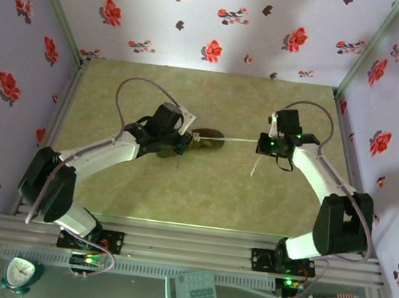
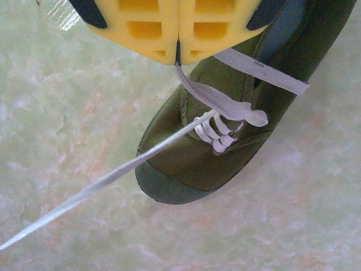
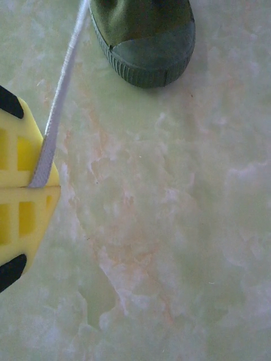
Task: Tie the shoes
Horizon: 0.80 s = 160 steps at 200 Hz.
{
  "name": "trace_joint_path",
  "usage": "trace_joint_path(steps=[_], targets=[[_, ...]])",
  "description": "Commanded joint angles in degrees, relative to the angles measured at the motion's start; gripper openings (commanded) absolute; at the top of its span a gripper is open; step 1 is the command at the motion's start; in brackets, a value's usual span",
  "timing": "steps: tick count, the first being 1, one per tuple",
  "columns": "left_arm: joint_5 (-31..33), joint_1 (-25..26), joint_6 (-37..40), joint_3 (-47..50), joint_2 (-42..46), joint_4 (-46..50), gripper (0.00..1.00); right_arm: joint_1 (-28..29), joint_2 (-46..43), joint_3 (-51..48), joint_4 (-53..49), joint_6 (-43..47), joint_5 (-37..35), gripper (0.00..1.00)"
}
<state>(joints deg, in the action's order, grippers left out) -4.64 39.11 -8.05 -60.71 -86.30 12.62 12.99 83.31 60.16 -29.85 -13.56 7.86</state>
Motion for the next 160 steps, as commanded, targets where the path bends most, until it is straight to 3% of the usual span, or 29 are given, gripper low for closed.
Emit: trace_joint_path(steps=[1, 75, 160], targets=[[-0.14, -0.35, -2.49, 0.61, 1.03, -0.53, 0.00, 0.05, -3.99, 0.92, -0.56, -0.93, -2.44, 0.00], [-2.74, -1.26, -2.10, -4.59, 2.98, 3.73, 0.00, -0.06, -6.82, 5.61, -2.82, -1.32, -4.39, 0.00], [-4.14, 0.38, -0.38, -8.95, 12.65, 12.21, 0.00, 0.00, 0.69, 20.25, -4.84, -0.32, -1.57, 0.00]])
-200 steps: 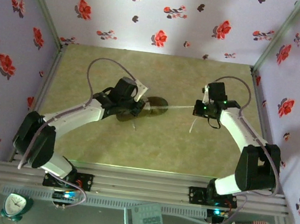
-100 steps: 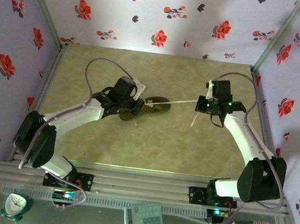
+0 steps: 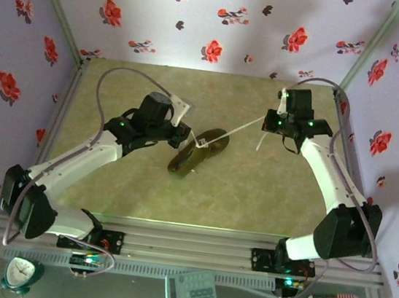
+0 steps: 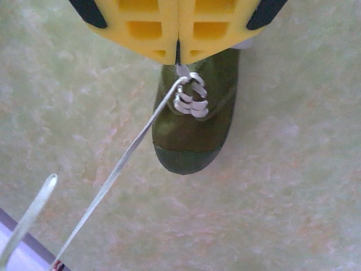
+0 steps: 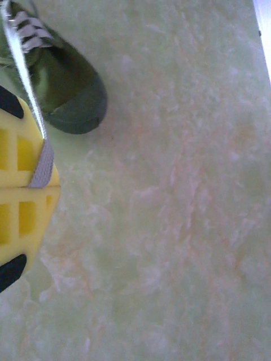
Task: Tie the shoes
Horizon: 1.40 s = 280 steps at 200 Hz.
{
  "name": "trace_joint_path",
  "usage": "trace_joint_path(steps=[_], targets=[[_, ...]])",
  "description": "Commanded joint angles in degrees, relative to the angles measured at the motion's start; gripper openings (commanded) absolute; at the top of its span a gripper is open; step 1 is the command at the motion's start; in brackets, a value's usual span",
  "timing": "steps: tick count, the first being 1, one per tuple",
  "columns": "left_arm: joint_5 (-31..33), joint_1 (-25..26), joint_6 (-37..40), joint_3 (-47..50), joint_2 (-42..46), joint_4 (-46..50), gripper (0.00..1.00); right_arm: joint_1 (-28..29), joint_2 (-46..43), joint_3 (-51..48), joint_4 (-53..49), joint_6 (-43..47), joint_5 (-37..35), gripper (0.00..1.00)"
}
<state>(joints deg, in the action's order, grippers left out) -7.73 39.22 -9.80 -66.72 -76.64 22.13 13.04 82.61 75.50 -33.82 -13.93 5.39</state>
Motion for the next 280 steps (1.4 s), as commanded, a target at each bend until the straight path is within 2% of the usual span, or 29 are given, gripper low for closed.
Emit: trace_joint_path(steps=[1, 31, 84, 118, 181, 239, 280], targets=[[-1.06, 0.30, 1.41, -2.96, 3.03, 2.76, 0.00, -0.08, 1.45, 5.04, -0.92, 0.09, 1.01, 0.00], [0.27, 0.24, 1.71, -4.91, 4.63, 5.49, 0.00, 0.21, 2.47, 8.41, -0.59, 0.40, 5.15, 0.00], [0.20, 0.40, 3.26, -9.14, 6.40, 10.06, 0.00, 0.94, 4.01, 11.91, -1.68, 1.01, 7.80, 0.00], [-0.45, 0.52, 3.78, -9.20, 4.87, 10.50, 0.00, 1.09, 3.69, 11.33, -1.53, 1.04, 5.33, 0.00], [-2.35, 0.59, 2.83, -9.28, -2.43, 5.86, 0.00, 0.96, -1.77, 5.07, -3.51, 3.03, -2.04, 0.00], [-2.80, 0.77, 2.71, -10.35, -6.47, 4.77, 0.00, 0.98, -10.02, -3.56, -6.99, 3.47, -5.62, 0.00], [-1.80, 0.69, 3.03, -11.82, -6.43, 4.92, 0.00, 0.94, -16.12, -5.87, -9.19, 3.40, -6.64, 0.00]])
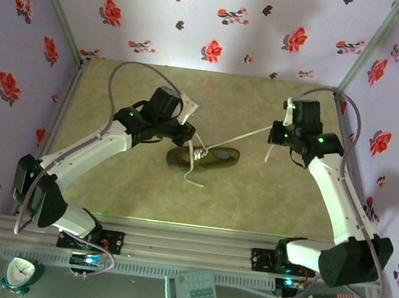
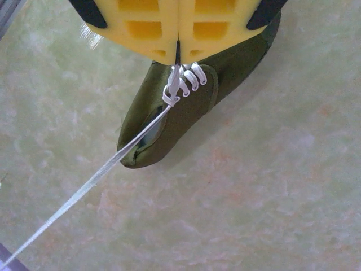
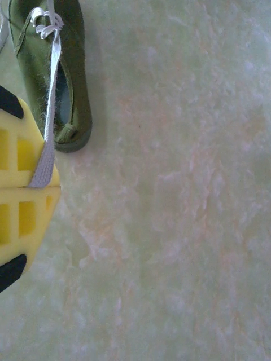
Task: Tie the shoes
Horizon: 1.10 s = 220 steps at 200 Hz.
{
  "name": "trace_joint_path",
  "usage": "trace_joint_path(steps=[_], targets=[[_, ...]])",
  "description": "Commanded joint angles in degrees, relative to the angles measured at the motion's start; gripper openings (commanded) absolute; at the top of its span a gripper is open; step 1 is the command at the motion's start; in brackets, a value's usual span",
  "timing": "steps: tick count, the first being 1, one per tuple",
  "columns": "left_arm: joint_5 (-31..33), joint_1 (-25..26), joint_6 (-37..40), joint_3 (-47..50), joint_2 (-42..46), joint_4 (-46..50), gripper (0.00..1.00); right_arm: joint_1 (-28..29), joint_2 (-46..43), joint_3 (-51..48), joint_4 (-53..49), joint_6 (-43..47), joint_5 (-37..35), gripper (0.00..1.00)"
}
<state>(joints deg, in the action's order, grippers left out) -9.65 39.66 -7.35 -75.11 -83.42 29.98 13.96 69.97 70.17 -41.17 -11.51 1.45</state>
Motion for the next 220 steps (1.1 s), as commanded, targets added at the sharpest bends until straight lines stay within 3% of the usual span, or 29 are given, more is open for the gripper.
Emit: trace_joint_path(steps=[1, 84, 181, 220], targets=[[0.18, 0.25, 0.54, -3.53, 0.31, -2.87, 0.00, 0.02, -3.64, -0.55, -1.96, 0.97, -2.74, 0.00], [2.77, 0.29, 1.76, -7.81, -1.72, -1.19, 0.00, 0.10, -9.19, -1.68, -4.55, -0.09, -2.43, 0.00], [3.72, -0.26, 3.22, -17.53, -10.24, 1.05, 0.00, 0.06, -12.61, -4.48, -5.71, -1.39, 2.06, 0.00], [2.76, -0.24, 2.34, -16.28, -12.85, 0.38, 0.00, 0.03, -11.04, -7.38, -6.85, -3.72, -3.30, 0.00]])
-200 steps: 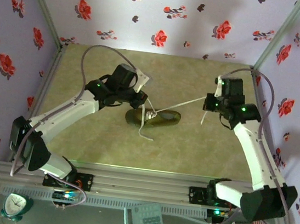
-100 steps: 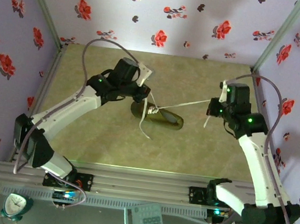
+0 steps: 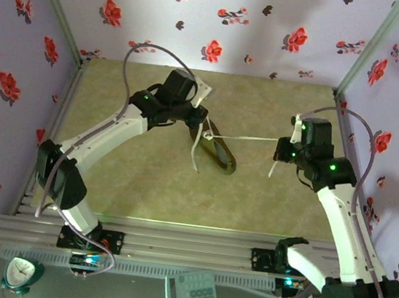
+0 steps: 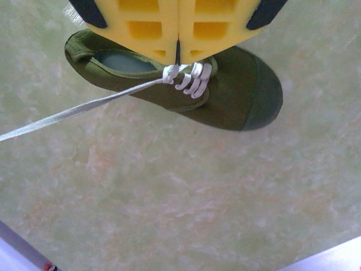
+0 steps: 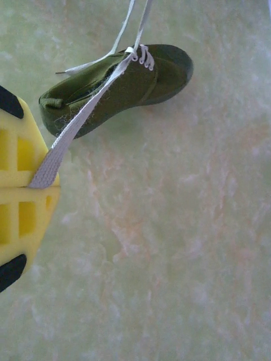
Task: Tie the shoes
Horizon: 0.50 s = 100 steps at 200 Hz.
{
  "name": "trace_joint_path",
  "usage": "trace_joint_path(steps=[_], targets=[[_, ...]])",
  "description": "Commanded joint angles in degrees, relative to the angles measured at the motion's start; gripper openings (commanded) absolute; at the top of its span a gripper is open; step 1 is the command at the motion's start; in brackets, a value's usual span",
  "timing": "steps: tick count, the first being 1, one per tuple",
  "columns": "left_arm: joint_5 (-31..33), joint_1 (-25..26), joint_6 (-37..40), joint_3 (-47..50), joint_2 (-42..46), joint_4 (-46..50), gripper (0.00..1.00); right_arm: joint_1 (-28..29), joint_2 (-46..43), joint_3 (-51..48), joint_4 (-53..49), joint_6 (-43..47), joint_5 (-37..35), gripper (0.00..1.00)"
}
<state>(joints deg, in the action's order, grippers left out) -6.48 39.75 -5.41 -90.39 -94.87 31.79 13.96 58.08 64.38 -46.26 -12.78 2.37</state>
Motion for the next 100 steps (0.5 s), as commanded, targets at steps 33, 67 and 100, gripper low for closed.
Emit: trace_joint_path(steps=[33, 67, 100], targets=[[-1.08, 0.00, -0.51, 1.03, -3.60, -1.91, 0.00, 0.01, 6.36, -2.74, -5.13, -5.59, -13.39, 0.00], [-1.00, 0.25, -1.83, 5.19, -4.07, -3.35, 0.00, -1.11, 14.12, -3.41, -5.77, -7.31, -16.52, 0.00], [-0.95, 0.42, -3.09, 9.14, -4.09, -5.00, 0.00, -2.36, 23.45, -3.08, -3.10, -7.53, -17.41, 0.00]])
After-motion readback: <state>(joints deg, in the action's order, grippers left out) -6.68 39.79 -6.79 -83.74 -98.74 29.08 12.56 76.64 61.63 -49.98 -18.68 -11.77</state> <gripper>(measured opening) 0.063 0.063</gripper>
